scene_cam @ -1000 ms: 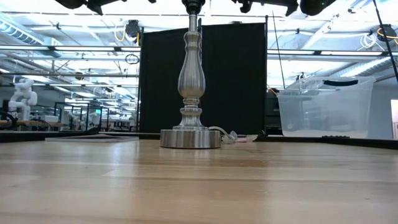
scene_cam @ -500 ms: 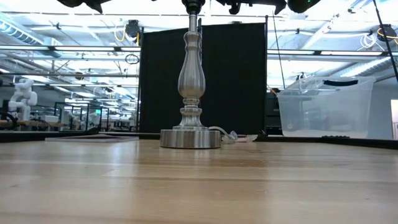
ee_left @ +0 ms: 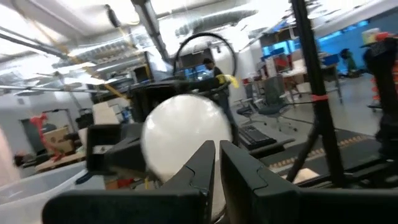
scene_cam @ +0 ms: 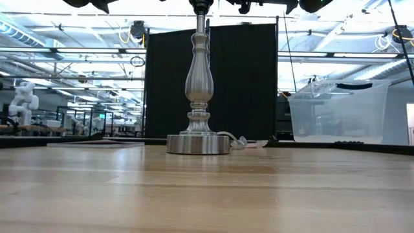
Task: Screw lightbulb
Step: Insert the white lightbulb into the silver lamp
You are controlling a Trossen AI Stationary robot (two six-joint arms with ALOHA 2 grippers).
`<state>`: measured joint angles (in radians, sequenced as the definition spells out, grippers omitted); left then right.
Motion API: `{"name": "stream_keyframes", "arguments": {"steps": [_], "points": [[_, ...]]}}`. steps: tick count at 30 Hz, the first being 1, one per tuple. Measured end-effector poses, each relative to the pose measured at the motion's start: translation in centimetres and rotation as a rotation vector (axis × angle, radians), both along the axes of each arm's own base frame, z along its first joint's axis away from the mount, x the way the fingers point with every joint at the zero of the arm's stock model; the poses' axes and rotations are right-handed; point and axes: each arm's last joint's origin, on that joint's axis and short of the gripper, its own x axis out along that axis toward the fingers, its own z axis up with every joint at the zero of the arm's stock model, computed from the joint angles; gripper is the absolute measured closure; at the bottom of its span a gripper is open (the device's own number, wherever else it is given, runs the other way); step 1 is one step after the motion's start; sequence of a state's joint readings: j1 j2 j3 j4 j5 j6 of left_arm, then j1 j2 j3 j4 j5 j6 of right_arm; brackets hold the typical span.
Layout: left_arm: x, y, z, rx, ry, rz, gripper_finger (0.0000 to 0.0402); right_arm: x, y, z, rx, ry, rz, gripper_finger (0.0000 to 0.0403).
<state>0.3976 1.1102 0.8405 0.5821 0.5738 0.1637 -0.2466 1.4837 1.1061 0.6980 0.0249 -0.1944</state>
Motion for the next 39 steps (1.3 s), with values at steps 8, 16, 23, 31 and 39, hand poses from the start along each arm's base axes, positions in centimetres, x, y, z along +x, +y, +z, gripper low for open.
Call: {"name": "stream_keyframes", "arguments": {"steps": [8,16,23,31,39], "points": [[0.7,-0.4,0.1,0.015,0.040,-0.037,0.0372,0.0,0.0,0.0,0.001,-0.001,0.000,0.0403],[0.7,-0.5,0.1,0.014,0.042,-0.039,0.0372,0.4,0.7,1.3,-0.011,0.025,0.017,0.0403],[0.7,-0.5,0.1,0.012,0.041,-0.029,0.0372,0.6,1.2,1.5,-0.015,0.040,0.023,0.0403],[0.7,-0.5,0.2,0.012,0.040,-0.030,0.0372,0.6,1.3,1.5,-0.014,0.044,0.025,0.0403],[0.7,-0.5,0.1,0.011,0.048,-0.040,0.0372,0.6,1.3,1.5,-0.014,0.044,0.025,0.0403]]}}
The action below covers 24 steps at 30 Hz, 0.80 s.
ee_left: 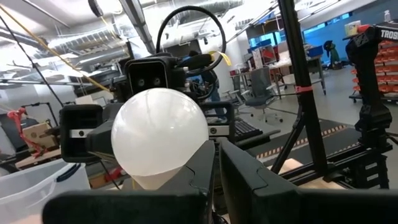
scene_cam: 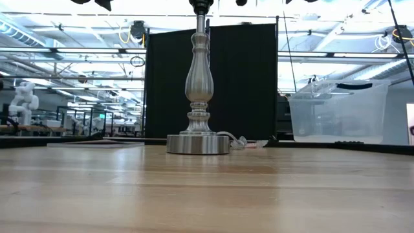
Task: Screw lightbulb
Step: Insert the white lightbulb into the silver lamp
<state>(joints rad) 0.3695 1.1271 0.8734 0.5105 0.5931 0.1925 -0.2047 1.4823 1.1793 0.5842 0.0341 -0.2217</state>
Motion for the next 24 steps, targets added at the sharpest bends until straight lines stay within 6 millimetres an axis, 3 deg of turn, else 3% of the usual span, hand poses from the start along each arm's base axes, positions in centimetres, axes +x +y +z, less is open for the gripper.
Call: {"name": "stream_keyframes", "arguments": {"steps": [24], "points": [[0.13,-0.03,0.63,0.002,0.032,0.025,0.0372,0.08,0.35,-0.03,-0.001,0.004,0.008,0.0403]]}}
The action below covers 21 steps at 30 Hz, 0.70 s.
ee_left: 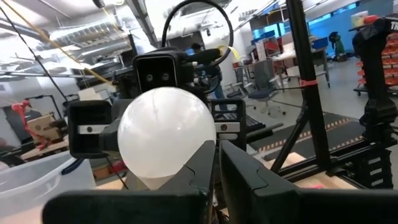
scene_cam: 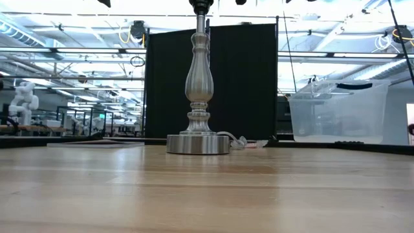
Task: Screw lightbulb
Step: Insert the white lightbulb into the silver lamp
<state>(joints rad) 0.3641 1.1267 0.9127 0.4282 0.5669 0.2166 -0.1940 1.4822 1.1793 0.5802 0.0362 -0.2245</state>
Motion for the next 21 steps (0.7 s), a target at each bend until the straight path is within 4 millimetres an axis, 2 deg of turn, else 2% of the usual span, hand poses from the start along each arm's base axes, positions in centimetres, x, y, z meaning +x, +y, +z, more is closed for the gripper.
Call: {"name": "stream_keyframes", "arguments": {"steps": [14,21], "points": [[-0.1,0.4,-0.1,-0.006,0.013,0.032,0.0372,0.2,1.1,-0.3,-0.027,0.050,-0.115,0.0403],[-0.1,0.4,-0.2,-0.006,0.015,0.032,0.0372,0.3,1.5,-0.4,-0.031,0.053,-0.114,0.0403]]}}
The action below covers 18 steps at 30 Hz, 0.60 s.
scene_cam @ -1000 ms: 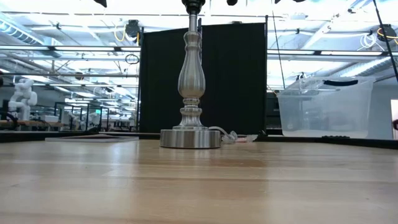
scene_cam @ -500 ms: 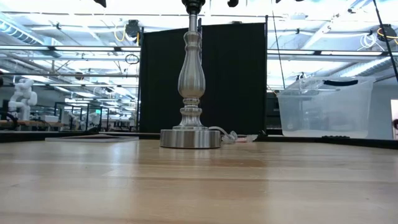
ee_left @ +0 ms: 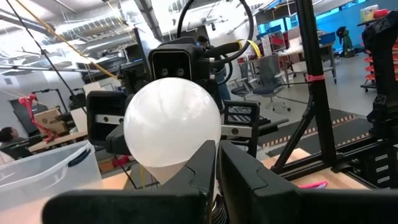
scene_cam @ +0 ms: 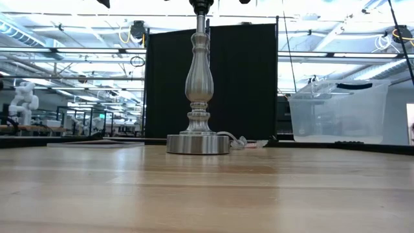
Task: Screw lightbulb
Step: Insert the white lightbulb into the silver lamp
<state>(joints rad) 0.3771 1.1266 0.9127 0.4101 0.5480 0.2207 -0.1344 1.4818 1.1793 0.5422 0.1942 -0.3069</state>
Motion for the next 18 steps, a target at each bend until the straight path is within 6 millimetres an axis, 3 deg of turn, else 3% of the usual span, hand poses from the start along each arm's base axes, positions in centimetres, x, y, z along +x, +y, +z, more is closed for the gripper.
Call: {"name": "stream_keyframes", "arguments": {"steps": [18], "points": [[-0.2,0.6,-0.1,-0.005,0.007,0.026,0.0372,0.1,1.6,-0.1,-0.006,0.025,-0.066,0.0402]]}}
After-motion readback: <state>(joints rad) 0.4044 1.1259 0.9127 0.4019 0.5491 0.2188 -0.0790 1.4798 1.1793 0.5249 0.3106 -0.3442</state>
